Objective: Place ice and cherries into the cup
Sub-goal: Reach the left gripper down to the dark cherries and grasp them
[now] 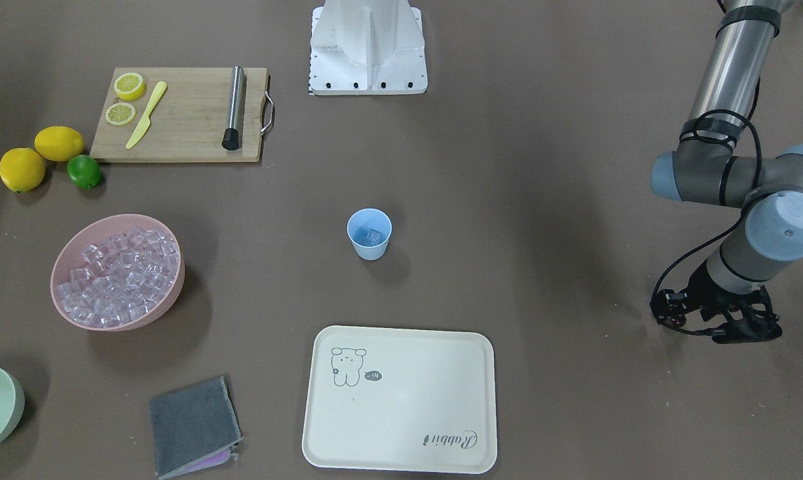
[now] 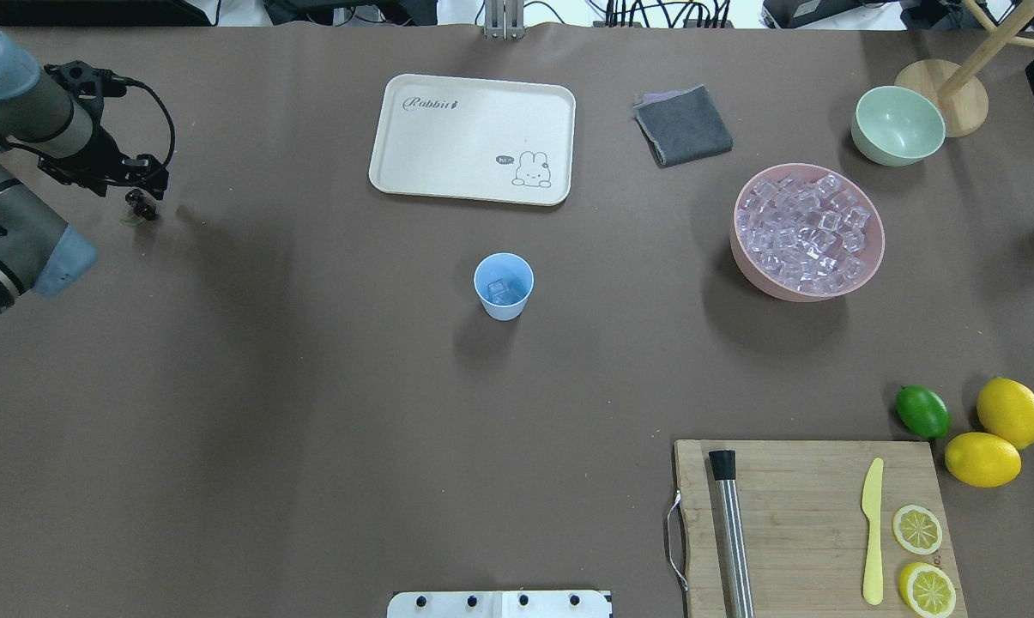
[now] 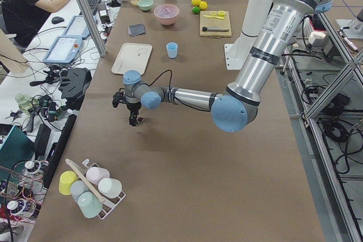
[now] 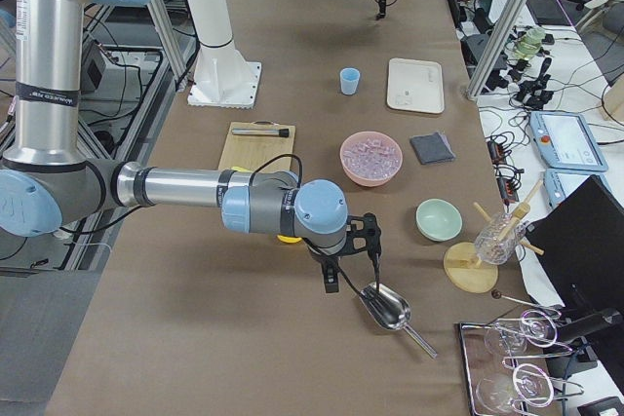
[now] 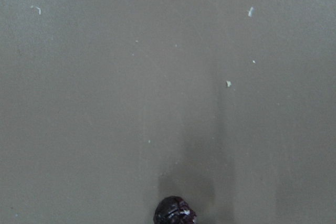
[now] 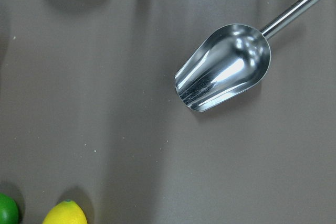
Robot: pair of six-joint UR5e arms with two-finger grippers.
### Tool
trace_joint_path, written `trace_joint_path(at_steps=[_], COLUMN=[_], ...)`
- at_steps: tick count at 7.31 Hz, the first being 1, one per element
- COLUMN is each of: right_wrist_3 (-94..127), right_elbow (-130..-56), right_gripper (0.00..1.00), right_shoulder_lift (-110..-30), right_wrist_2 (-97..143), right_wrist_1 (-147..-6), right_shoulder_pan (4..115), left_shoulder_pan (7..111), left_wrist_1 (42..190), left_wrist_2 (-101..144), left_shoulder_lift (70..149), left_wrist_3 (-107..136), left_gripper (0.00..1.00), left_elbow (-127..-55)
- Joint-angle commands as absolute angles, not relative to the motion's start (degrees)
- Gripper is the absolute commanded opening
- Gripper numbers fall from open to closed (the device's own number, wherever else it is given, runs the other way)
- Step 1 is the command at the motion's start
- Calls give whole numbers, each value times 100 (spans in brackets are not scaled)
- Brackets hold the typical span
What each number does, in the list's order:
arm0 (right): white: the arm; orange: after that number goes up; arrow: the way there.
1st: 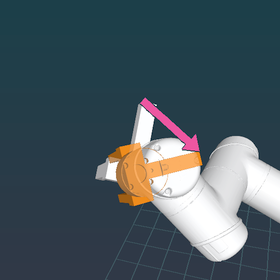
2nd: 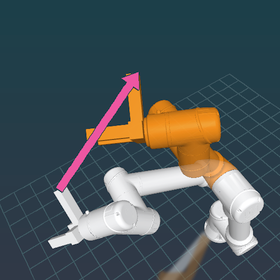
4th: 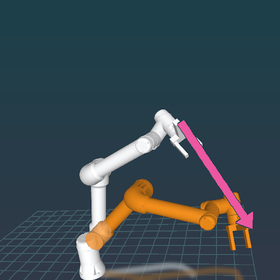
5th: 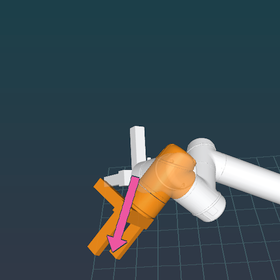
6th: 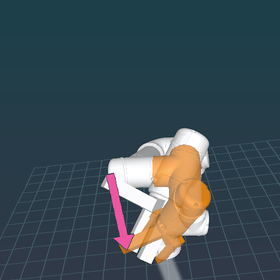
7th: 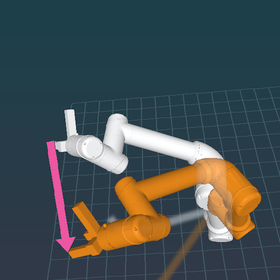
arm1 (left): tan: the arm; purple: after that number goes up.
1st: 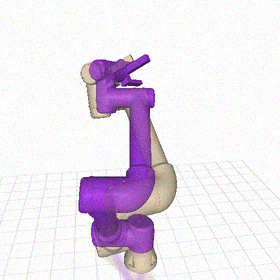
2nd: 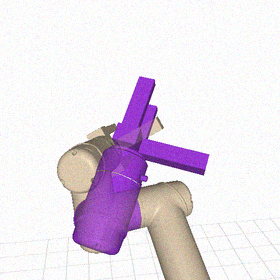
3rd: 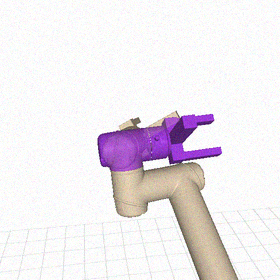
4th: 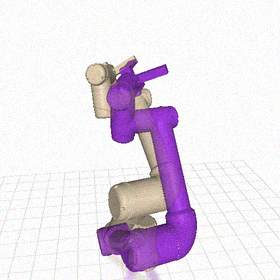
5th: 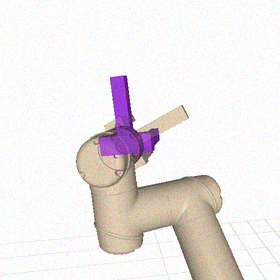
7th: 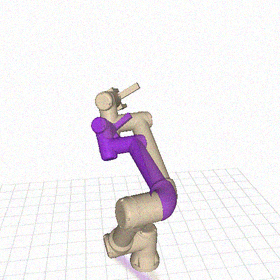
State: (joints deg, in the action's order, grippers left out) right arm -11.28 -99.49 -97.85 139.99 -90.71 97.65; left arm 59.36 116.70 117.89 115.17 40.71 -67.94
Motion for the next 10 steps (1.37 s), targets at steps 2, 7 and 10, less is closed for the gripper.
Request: trace_joint_path(at_steps=[2,7,10], right_wrist_3=[-1178,-1187,-629], right_elbow=[-9949,-9976,-9949], right_gripper=[100,100,100], right_shoulder_lift=[-9729,-9747,-9712], right_wrist_2=[13861,13860,13738], right_wrist_1=[-9070,-9079,-9062], right_shoulder_pan=[9800,9949,9949], left_shoulder_pan=[5915,6327,6032], left_wrist_1=[11689,11175,9985], left_wrist_2=[11786,12213,12234], left_shoulder_lift=[11531,11950,12673], left_wrist_3=[4061,4121,5908], left_gripper=[43,34,35], left_elbow=[-6733,-6890,-7705])
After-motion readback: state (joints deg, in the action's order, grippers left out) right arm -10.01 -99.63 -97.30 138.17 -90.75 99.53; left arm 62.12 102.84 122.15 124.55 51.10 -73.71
